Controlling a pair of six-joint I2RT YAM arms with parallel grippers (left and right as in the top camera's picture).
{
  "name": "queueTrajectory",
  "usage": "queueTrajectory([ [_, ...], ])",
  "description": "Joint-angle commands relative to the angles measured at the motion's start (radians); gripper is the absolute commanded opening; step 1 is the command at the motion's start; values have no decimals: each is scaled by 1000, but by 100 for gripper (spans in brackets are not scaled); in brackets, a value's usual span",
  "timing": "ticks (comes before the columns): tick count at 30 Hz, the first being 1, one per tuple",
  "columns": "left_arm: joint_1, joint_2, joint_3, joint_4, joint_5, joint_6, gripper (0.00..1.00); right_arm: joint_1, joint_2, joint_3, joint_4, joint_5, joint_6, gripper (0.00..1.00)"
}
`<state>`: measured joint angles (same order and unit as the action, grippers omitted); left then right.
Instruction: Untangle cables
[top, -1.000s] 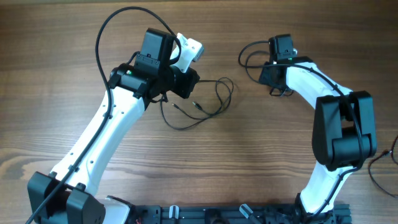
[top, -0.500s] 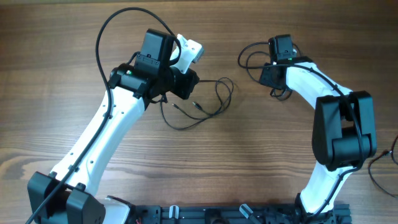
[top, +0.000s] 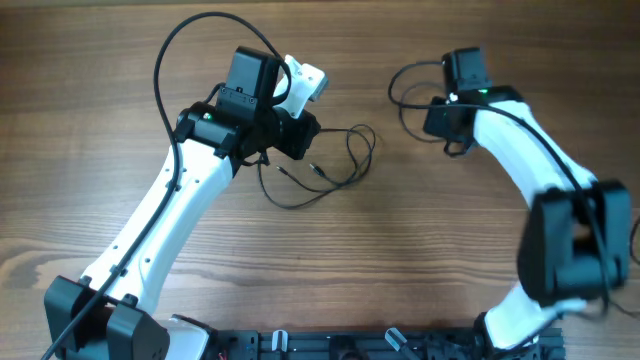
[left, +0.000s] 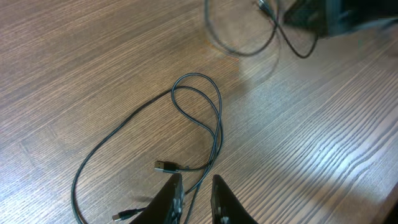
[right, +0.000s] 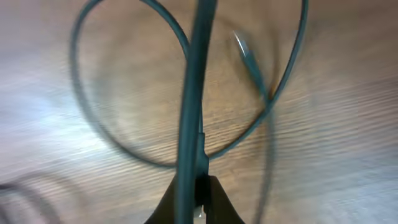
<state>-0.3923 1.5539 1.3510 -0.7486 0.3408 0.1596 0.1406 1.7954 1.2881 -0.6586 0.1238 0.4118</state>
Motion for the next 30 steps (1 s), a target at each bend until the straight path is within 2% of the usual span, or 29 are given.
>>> queueTrajectory([
  [1,5,6,-10,0,-2,20,17,-3,-159,2,-36,-11,-29,4],
  [9,5,6,-10,-5,-2,19,17,-3,-370,3,-80,-4,-47,4],
  [20,5,6,-10,-19,-2,19,17,-14,-453,165,-196,197,-99,4],
  [25,5,6,-10,-19,-2,19,17,-96,-453,289,-229,206,-118,4],
  [30,5,6,-10,-19,-2,19,17,-240,-453,318,-211,206,-143,4],
])
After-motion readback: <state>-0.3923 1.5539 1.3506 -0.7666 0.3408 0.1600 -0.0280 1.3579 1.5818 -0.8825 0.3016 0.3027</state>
